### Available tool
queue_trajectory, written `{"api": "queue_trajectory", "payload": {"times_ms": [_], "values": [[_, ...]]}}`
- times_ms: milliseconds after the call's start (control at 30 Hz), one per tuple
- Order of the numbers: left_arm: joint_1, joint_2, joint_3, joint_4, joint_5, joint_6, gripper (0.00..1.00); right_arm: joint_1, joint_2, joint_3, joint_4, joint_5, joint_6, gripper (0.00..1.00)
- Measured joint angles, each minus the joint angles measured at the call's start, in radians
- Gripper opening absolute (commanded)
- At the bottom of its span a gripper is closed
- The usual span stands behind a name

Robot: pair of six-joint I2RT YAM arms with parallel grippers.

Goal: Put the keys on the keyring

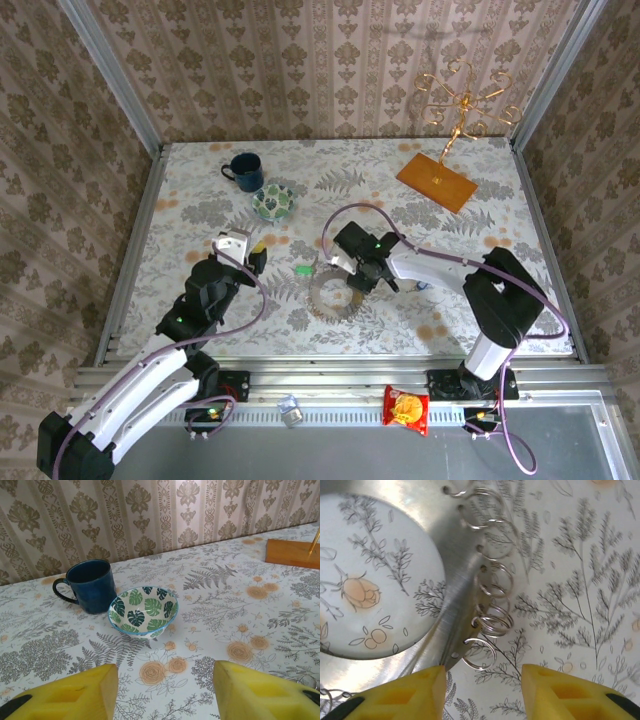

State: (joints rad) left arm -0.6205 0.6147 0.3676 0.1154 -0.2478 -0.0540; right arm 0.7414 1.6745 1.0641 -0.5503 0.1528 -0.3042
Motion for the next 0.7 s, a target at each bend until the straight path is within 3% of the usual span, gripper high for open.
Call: {"api": "queue_trajectory", "payload": {"times_ms": [100, 233, 467, 700], "values": [[0.000, -0.002, 0.000, -0.009, 0.000, 0.000, 0.54, -0.022, -0.094, -0.034, -0.001, -0.043, 0.106, 0.46], [0.000, -0.002, -0.001, -0.011, 0.000, -0.007, 0.53, -0.048, -0.233, -0.052, -0.034, -0.133, 0.357, 0.36], [0.000, 0.026, -0.001, -0.010, 0.012, -0.037, 0.53, -0.063, -0.264, -0.207, -0.005, -0.335, 0.806, 0.34], [-0.001, 0.047, -0.001, -0.010, 0.023, -0.052, 0.53, -0.063, -0.265, -0.288, 0.028, -0.409, 0.965, 0.26]]}}
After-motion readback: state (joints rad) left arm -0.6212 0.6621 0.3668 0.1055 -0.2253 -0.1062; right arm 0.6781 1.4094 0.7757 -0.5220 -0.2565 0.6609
